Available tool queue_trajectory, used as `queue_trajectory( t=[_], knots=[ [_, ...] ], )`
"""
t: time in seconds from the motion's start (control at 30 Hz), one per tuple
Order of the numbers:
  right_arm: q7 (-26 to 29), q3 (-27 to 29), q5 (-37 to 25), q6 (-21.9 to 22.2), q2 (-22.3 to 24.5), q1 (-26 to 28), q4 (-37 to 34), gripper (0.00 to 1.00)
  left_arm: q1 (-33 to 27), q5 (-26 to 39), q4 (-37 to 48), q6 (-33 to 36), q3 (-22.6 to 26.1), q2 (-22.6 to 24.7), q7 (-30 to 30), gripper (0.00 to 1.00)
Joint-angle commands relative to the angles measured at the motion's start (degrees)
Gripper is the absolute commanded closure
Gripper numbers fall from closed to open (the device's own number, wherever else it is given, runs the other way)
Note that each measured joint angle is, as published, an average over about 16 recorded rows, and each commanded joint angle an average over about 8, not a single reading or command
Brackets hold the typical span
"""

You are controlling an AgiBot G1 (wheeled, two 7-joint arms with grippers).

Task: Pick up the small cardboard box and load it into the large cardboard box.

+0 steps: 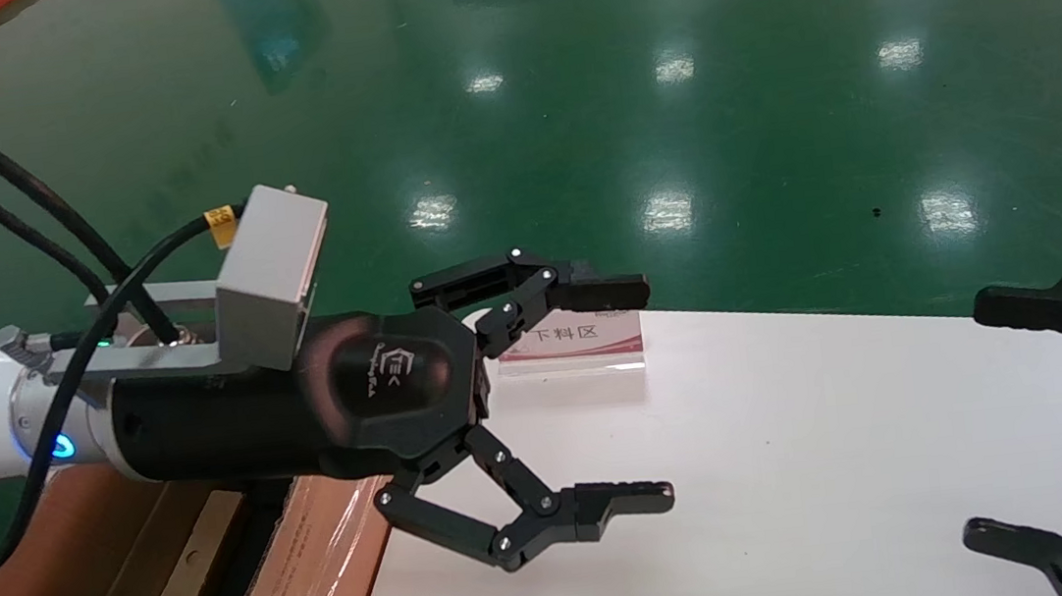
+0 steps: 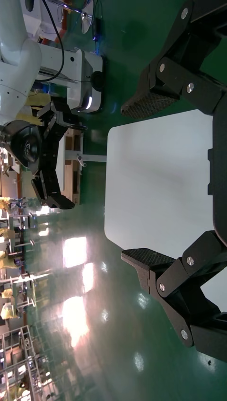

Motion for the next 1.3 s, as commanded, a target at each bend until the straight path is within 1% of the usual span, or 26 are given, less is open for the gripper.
queue_trajectory(
  t=[0.03, 1.3],
  knots=[
    [0.0, 0.0, 0.0, 0.0, 0.0, 0.0, 0.0, 0.00, 0.1, 0.0, 0.0, 0.0, -0.1, 0.0, 0.0, 0.00],
    [0.0, 0.0, 0.0, 0.0, 0.0, 0.0, 0.0, 0.00, 1.4, -0.5, -0.3, 0.7, -1.9, 0.1, 0.9, 0.00]
  ],
)
